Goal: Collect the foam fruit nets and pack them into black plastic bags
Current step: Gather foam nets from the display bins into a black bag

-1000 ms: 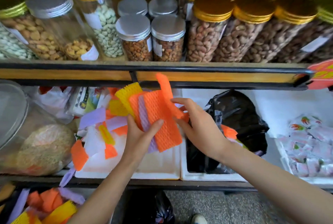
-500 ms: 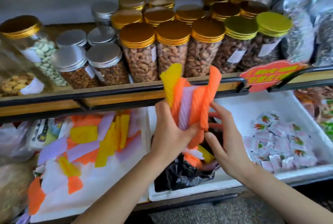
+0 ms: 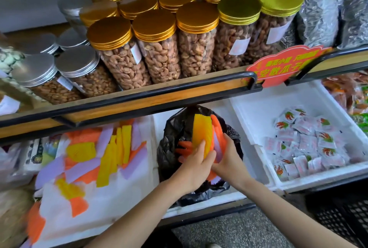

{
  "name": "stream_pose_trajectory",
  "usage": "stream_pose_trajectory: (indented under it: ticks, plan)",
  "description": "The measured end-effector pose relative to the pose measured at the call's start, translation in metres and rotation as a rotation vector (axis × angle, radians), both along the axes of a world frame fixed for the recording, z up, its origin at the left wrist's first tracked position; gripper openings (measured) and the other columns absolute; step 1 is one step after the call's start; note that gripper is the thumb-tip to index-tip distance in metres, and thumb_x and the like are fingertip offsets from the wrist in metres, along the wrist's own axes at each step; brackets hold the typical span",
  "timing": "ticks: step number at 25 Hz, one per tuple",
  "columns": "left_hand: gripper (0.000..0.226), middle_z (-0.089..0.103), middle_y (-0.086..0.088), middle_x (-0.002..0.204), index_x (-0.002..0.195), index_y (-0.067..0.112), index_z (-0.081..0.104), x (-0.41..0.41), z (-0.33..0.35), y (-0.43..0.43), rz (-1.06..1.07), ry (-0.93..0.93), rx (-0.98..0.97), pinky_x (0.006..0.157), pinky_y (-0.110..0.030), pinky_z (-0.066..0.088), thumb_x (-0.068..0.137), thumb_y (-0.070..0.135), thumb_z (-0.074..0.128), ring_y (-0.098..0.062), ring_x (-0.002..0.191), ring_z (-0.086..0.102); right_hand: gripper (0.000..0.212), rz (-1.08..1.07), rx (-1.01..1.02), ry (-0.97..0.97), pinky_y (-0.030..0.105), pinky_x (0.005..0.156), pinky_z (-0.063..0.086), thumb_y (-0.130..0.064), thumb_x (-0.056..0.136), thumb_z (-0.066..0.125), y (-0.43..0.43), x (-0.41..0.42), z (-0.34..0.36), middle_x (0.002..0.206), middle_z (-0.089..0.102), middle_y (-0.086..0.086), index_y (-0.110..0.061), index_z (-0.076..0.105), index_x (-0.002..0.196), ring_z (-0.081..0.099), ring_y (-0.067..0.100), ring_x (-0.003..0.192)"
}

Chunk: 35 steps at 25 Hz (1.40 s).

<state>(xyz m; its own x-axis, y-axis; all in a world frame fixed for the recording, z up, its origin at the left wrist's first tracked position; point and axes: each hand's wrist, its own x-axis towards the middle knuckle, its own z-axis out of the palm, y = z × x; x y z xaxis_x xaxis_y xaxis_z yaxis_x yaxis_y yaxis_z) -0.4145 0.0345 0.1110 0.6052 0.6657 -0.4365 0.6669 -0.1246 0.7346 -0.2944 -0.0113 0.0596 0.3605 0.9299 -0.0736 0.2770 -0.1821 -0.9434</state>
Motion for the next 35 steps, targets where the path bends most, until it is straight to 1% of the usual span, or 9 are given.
stream_pose_trajectory:
  ticks: [6,8,10,12,16,22,26,31,35]
  plan:
    - [0.052,0.045,0.002,0.140,0.136,0.016,0.043,-0.048,-0.008,0.028,0.318,-0.082,0.722,0.106,-0.022,0.028,0.090,0.029,0.061,-0.012,0.131,0.039,0.096,-0.002,-0.172,-0.364,0.037,0.084,0.052,-0.042,0.063,0.077,0.029,0.001,-0.028,0.127,0.047,0.003,-0.014,0.024,0.139,0.052,0.021,0.113]
    - [0.069,0.043,0.000,0.139,0.140,0.012,0.034,-0.065,-0.021,0.038,0.457,0.005,0.484,0.104,-0.024,0.031,0.085,0.039,0.065,-0.018,0.131,0.038,0.096,0.079,-0.161,-0.460,0.037,0.090,0.049,-0.041,0.065,0.076,0.033,-0.001,-0.025,0.133,0.042,0.003,-0.014,0.024,0.141,0.045,0.020,0.121]
    - [0.054,0.055,0.010,0.119,0.130,0.017,0.045,-0.069,-0.035,0.038,0.469,-0.045,0.256,0.090,-0.013,0.039,0.084,0.035,0.067,-0.017,0.121,0.050,0.092,0.227,-0.098,-0.534,0.032,0.093,0.046,-0.039,0.067,0.075,0.030,-0.009,-0.024,0.136,0.038,0.002,-0.015,0.026,0.142,0.041,0.020,0.125]
    - [0.021,0.062,0.018,0.095,0.105,0.026,0.057,-0.069,-0.041,0.036,0.552,-0.217,0.266,0.072,-0.004,0.040,0.087,0.021,0.066,-0.011,0.101,0.061,0.090,0.343,-0.085,-0.588,0.029,0.090,0.044,-0.039,0.068,0.073,0.025,-0.015,-0.026,0.136,0.038,0.001,-0.017,0.026,0.142,0.043,0.020,0.124]
    - [0.007,0.061,0.006,0.075,0.085,0.014,0.058,-0.081,-0.033,0.047,0.759,-0.340,0.325,0.061,-0.011,0.039,0.092,0.012,0.059,-0.005,0.074,0.058,0.090,0.361,-0.086,-0.582,0.026,0.088,0.043,-0.039,0.068,0.072,0.017,-0.003,-0.019,0.136,0.041,-0.003,-0.020,0.024,0.141,0.045,0.015,0.120]
    - [0.012,0.065,-0.004,0.085,0.085,0.021,0.059,-0.080,-0.027,0.049,0.862,-0.457,0.218,0.075,-0.028,0.046,0.094,0.016,0.055,-0.013,0.082,0.060,0.094,0.459,0.018,-0.416,0.004,0.076,0.036,-0.041,0.063,0.072,0.021,0.002,0.012,0.126,0.045,-0.012,-0.024,0.024,0.141,0.050,0.003,0.105]
    - [0.016,0.057,-0.014,0.077,0.091,0.001,0.060,-0.075,-0.028,0.045,0.884,-0.445,0.291,0.063,-0.015,0.038,0.094,0.015,0.054,-0.014,0.073,0.051,0.091,0.664,-0.228,-0.561,0.016,0.073,0.046,-0.039,0.069,0.075,0.030,0.013,0.003,0.119,0.052,-0.012,-0.029,0.022,0.142,0.055,0.004,0.090]
    - [0.015,0.046,0.002,0.069,0.080,0.018,0.055,-0.067,-0.022,0.035,0.907,-0.435,0.277,0.057,-0.009,0.036,0.095,0.015,0.053,-0.001,0.062,0.044,0.084,0.281,-0.353,-0.432,0.032,0.071,0.048,-0.030,0.071,0.072,0.055,0.058,0.018,0.121,0.053,0.002,-0.020,0.027,0.141,0.057,0.018,0.088]
    - [0.009,0.052,-0.013,0.083,0.090,0.012,0.059,-0.056,-0.027,0.037,0.924,-0.442,0.274,0.063,-0.012,0.037,0.095,0.017,0.053,-0.015,0.078,0.049,0.067,0.414,-0.242,-0.035,0.030,0.080,0.048,-0.025,0.080,0.071,0.047,0.054,0.059,0.118,0.054,-0.005,-0.023,0.032,0.134,0.058,0.014,0.097]
